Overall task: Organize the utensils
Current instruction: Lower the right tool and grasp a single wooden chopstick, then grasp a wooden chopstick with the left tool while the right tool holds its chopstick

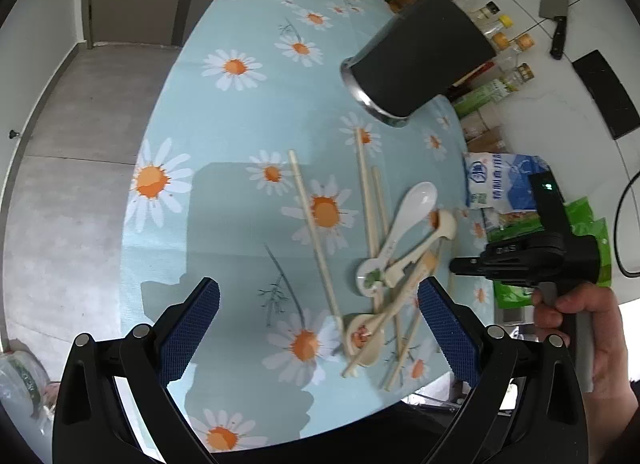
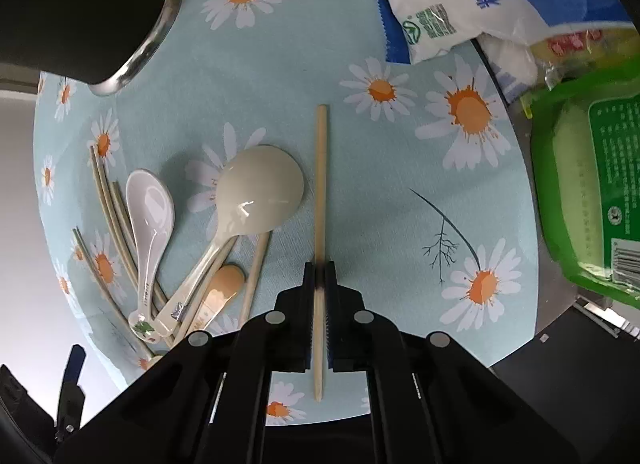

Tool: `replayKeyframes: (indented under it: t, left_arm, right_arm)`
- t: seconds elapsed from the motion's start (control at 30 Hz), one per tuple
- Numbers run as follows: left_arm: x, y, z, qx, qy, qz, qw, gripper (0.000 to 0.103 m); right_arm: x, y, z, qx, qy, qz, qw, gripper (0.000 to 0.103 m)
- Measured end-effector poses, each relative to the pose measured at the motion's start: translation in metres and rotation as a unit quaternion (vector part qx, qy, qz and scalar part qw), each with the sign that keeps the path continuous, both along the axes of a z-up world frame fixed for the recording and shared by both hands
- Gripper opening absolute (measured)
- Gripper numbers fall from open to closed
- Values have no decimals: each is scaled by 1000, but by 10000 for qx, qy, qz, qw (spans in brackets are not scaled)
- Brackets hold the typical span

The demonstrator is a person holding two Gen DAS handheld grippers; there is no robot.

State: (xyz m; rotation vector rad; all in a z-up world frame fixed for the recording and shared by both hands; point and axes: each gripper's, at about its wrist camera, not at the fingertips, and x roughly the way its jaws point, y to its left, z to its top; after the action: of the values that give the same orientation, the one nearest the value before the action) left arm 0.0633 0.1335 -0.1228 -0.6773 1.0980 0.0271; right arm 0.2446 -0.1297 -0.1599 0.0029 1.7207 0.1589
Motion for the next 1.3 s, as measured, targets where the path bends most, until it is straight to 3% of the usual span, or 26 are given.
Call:
replayKeyframes:
  t: [0.3,0.53,0.63,0.7,0.9,1.07,1.13,1.3]
  left_arm:
    - [17,4,-4,131,171,-24,9998,90]
    - [37,-6,-8,608,620,123,9961,79]
    - [45,-17,-3,982,796,161,9918,76]
    - [49,-21,-3,1071,936,188,9897,67]
    - [69,-31,-14,1211,1426,303,9819,51]
    - [77,-33,-18,1218,1773,514,9752,46]
    - [80,-33,-20,1261,1913,587,9716,38]
    - [87,-31,-25,1340,2132,705,9652,34]
  right_arm:
    - [7,-36,13,258,-214,-4,9994,5]
    - [3,-50,53,854,-604,421,9936,5]
    - [-1,-51,69,1112,-858,716,9875,5]
    - [-1,-53,78,1300,-1009,893,9823,5]
    - [-2,-59,91,1963,-1017,1255,9671,5]
    - [2,-62,97,2423,-959,1431,9548,6]
    - [5,-65,102,2551,-996,1489,9502,6]
    - [8,-69,109,2795,-893,1637,9419,6]
